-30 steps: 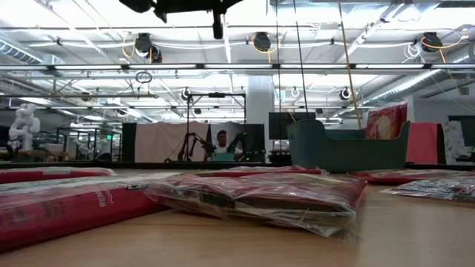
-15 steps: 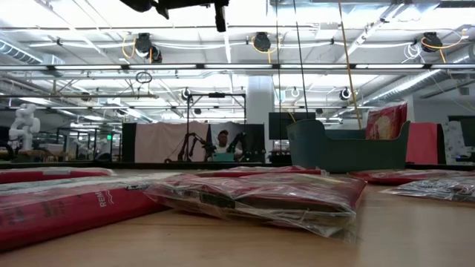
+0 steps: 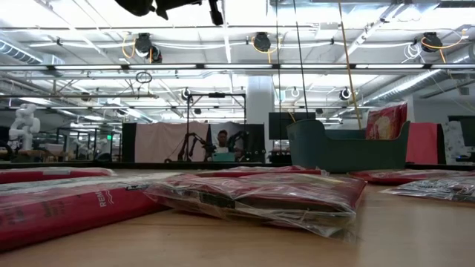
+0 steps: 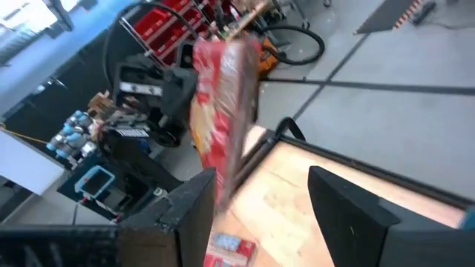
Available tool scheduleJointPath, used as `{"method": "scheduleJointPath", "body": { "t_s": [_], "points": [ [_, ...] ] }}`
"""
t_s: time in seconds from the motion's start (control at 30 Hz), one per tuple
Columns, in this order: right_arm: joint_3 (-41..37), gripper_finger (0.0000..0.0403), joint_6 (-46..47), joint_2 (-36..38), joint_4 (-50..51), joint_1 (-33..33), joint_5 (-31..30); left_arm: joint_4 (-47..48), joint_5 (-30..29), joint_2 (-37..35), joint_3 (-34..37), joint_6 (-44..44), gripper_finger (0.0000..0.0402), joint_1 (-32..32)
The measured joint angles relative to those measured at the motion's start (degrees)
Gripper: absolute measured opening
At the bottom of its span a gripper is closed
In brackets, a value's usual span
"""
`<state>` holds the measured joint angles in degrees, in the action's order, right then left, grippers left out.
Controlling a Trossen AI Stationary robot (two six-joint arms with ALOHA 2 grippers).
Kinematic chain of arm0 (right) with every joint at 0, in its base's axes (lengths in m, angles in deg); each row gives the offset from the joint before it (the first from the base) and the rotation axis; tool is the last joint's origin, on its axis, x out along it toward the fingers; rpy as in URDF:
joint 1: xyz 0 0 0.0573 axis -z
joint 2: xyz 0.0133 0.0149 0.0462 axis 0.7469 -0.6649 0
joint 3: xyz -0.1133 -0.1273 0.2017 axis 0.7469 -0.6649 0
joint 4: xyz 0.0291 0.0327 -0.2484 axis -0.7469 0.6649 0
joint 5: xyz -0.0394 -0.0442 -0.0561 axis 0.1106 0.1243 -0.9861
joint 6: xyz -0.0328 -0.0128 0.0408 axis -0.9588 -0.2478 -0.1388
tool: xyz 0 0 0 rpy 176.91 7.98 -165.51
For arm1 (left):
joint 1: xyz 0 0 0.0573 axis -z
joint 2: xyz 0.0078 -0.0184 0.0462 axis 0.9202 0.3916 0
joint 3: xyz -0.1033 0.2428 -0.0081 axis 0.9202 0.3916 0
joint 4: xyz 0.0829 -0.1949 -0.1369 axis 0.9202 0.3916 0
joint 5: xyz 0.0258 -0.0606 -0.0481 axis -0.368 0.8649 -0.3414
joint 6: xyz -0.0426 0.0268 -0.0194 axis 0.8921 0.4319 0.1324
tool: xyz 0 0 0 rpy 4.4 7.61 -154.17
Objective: Sort popcorn bags into baskets
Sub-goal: Put the popcorn bag into the blue bin
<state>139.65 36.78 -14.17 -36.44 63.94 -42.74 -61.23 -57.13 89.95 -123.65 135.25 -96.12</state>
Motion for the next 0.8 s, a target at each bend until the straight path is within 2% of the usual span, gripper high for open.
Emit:
{"method": "scheduleJointPath", "body": {
  "t_s": [0.43,0.6,0.8],
  "points": [
    [0.0,0.0199,-3.1,-5.5,-12.5,0.0,1.8,0.2,-1.1,0.0,0.0,-3.4,0.0033,4.9],
    [0.0,0.0144,-2.0,-5.6,-12.1,0.1,5.1,0.3,-2.6,0.0,0.0,-4.3,0.003,4.7],
    [0.0,0.0058,-2.0,-5.6,-12.1,0.1,5.1,0.3,-2.4,0.0,0.0,-5.0,0.0034,4.5]
  ]
}}
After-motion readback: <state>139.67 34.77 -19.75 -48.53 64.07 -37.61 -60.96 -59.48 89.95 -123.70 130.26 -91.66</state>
